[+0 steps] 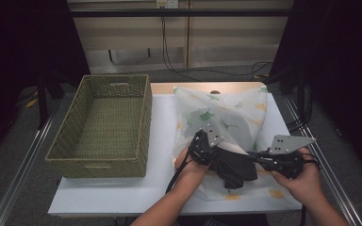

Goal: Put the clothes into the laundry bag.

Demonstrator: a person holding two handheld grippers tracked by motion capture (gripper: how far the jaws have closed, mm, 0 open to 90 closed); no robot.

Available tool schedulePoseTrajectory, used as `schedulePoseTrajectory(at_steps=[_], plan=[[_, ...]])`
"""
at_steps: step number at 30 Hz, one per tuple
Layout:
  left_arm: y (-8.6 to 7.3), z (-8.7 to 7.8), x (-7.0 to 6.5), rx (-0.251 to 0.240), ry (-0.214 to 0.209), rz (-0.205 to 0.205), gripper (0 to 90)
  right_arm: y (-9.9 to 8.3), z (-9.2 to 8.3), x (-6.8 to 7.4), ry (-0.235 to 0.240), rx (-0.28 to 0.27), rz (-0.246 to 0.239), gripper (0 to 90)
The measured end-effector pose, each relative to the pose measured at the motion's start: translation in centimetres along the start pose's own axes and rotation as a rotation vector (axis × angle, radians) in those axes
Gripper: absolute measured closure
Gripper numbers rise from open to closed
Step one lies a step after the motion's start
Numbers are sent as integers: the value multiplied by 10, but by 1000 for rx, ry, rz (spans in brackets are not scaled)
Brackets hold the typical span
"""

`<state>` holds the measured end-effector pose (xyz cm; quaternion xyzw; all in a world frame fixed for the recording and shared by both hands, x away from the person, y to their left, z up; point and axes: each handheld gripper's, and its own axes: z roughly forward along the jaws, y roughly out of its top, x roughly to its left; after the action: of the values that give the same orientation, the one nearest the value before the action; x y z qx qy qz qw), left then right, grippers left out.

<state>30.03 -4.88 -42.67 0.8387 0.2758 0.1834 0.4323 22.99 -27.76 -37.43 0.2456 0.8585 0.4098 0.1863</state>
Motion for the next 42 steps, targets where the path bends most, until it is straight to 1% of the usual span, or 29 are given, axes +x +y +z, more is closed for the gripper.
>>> schedulePoseTrajectory(at_steps=[1, 3, 4, 5, 7, 8, 9, 10, 12, 13, 17, 18, 19, 20, 21, 22, 23, 24, 25, 27, 31, 33, 34, 35, 37, 38, 39, 41, 42], plan=[[-1, -1, -1, 14, -10, -2, 758, 0, 0, 0, -4, 3, 4, 896], [-2, -2, -2, 35, -54, -6, 696, 0, 1, 0, -2, 2, 5, 896], [-4, -4, -3, 30, -75, -7, 662, 0, 1, -1, -2, 0, 9, 896], [-6, -7, -4, 35, -88, 10, 630, 0, 1, -1, 0, -1, 9, 895], [-9, -10, -6, 41, -146, 8, 536, 1, 1, -2, -3, -7, 4, 895], [-10, -13, -8, 53, -173, 23, 479, 1, 0, -2, 1, -7, 5, 895], [-12, -15, -10, 42, -188, 36, 426, 1, 1, -2, 0, -7, 6, 895], [-13, -19, -11, 46, -200, 49, 406, 2, 1, -1, -1, -4, 5, 895], [-14, -26, -13, 48, -213, 71, 392, 2, 1, -1, 1, -1, 9, 895], [-14, -31, -14, 37, -222, 77, 383, 2, 1, -1, 1, -1, 8, 895], [-15, -46, -21, 8, -265, 67, 377, 2, 2, -1, 5, -2, 8, 895], [-15, -49, -21, 17, -269, 77, 377, 2, 2, -1, 4, -1, 8, 895], [-15, -51, -24, 20, -279, 75, 382, 2, 2, -1, 2, -1, 10, 895], [-15, -53, -25, 31, -282, 88, 377, 2, 3, -2, 4, -2, 12, 895], [-16, -55, -28, 29, -285, 85, 382, 2, 3, -2, 5, -2, 12, 895], [-17, -57, -30, 31, -287, 103, 383, 2, 3, -1, 9, -2, 11, 895], [-18, -58, -32, 26, -293, 104, 384, 3, 3, -1, 8, -2, 10, 895], [-19, -59, -35, 12, -311, 104, 384, 3, 2, -1, 11, -3, 9, 895], [-19, -61, -37, 16, -317, 119, 386, 3, 3, -1, 11, -2, 8, 895], [-20, -61, -41, 14, -344, 133, 383, 3, 3, -1, 11, -4, 11, 895], [-20, -57, -48, 2, -403, 141, 356, 2, 3, -2, 14, 0, 17, 894], [-20, -53, -52, -8, -424, 148, 333, 2, 4, -2, 14, 0, 17, 895], [-20, -51, -54, 0, -430, 164, 324, 2, 4, -2, 15, 0, 16, 895], [-20, -48, -57, 5, -442, 167, 318, 2, 4, -2, 15, 0, 16, 895], [-20, -43, -61, 17, -449, 189, 307, 2, 4, -2, 15, 0, 17, 894], [-21, -39, -64, 7, -464, 192, 306, 2, 3, -2, 16, 0, 15, 895], [-21, -36, -66, 11, -473, 198, 304, 2, 3, -2, 15, 0, 15, 894], [-22, -29, -66, 45, -467, 210, 306, 2, 3, -2, 16, 1, 18, 895], [-23, -25, -66, 45, -467, 205, 306, 2, 3, -2, 19, -1, 19, 895]])
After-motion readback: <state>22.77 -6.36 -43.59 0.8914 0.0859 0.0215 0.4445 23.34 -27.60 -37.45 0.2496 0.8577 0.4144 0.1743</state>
